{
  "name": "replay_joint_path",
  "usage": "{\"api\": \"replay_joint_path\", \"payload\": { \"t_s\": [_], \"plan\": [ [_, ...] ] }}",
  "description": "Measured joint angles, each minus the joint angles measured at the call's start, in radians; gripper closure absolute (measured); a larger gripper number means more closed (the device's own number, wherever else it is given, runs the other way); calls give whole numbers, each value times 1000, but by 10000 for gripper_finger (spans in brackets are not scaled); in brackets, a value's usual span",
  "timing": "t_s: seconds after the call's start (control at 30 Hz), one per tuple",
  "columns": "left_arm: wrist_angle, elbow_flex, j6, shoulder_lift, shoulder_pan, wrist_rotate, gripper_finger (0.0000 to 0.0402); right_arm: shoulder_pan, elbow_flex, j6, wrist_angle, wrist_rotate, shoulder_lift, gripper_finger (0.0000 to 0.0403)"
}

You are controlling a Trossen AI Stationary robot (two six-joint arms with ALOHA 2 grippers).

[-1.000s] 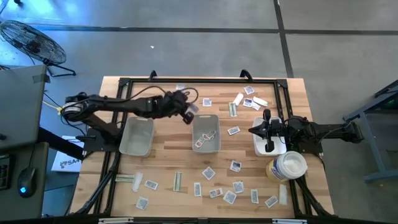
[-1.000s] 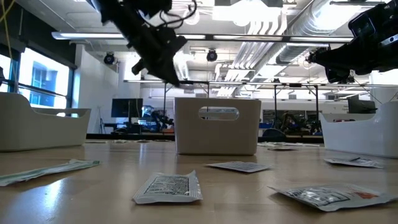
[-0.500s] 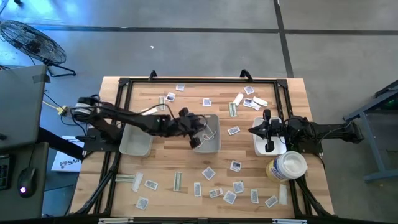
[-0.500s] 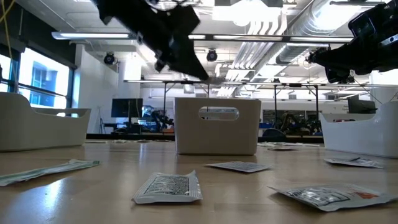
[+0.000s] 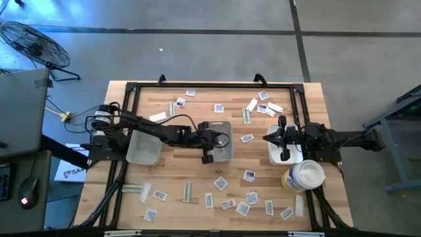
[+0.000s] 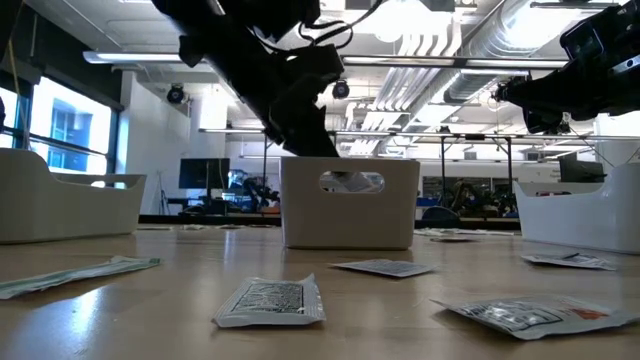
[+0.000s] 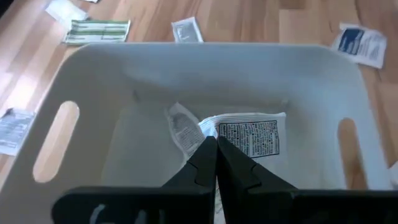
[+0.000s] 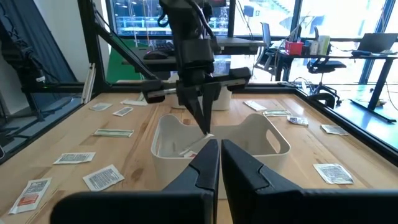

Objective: Pick & Place First Aid Supplies
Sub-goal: Put the ointment pack into the right gray bin

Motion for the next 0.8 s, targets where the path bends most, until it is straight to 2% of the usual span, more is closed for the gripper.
{"api": "replay_joint_path", "payload": {
  "t_s": [0.3,0.5,0.8],
  "plan": [
    [-82,0,8,10,0,-23,401,0,0,0,0,0,0,391],
    [-75,0,-10,10,0,-27,396,0,0,0,0,0,0,391],
    [-77,8,-3,-21,0,-41,312,0,0,0,0,0,0,391]
  ]
}}
